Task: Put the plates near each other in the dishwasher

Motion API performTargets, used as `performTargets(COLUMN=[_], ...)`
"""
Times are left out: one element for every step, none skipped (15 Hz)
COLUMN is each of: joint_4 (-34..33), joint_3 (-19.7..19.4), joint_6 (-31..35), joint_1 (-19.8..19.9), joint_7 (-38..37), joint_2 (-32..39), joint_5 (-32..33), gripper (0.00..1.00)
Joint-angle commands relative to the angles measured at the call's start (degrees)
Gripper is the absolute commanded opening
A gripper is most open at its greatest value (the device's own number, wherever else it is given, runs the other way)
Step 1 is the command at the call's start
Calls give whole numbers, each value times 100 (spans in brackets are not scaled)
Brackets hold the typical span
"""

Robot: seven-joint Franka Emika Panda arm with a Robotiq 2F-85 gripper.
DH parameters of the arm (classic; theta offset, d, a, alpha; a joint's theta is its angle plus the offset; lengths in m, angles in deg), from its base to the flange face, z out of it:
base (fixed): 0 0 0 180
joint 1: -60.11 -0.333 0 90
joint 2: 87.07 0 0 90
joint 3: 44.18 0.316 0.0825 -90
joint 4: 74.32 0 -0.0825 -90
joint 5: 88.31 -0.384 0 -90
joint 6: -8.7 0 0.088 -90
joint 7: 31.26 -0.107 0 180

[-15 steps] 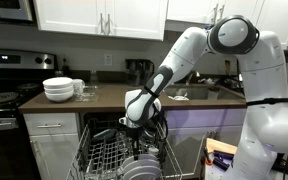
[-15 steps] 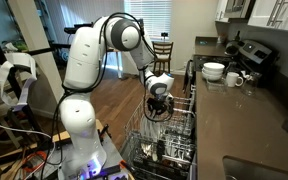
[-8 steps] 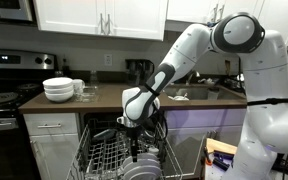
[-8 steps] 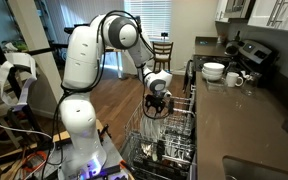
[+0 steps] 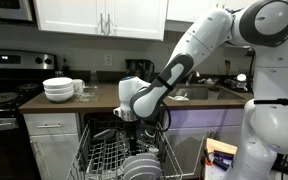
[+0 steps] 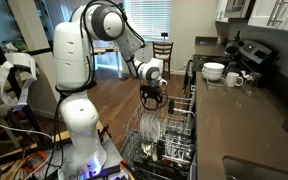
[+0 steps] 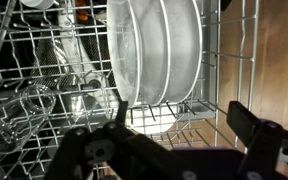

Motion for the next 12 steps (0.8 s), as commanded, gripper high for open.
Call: performTargets(joint_4=[430,501,573,640,712,771,838,891,612,670,713,740], joint_3=[-55,-46,-41,-31,-26,-18,-9,-3,-35,-32,-29,-29], joint_6=[118,146,180,201,230,242,259,262,120,122,124,124], joint_1=[-194,-219,-248,-268,-287,-305,-318,-332,-316,-330,-335,-336], joint_7=[-427,-483,-551,-579,-628,-660,-695,-720,-493,-512,-516,-517], joint_2=[-667,-795,-923,-1039,-1156,-1261,-1362,-1446,-1134,-1225,-1288,-1326], joint_5=[527,620,730,792,871,926,992,1038,827,848,851,851], gripper=[100,100,100,100,100,100,100,100,100,100,100,100])
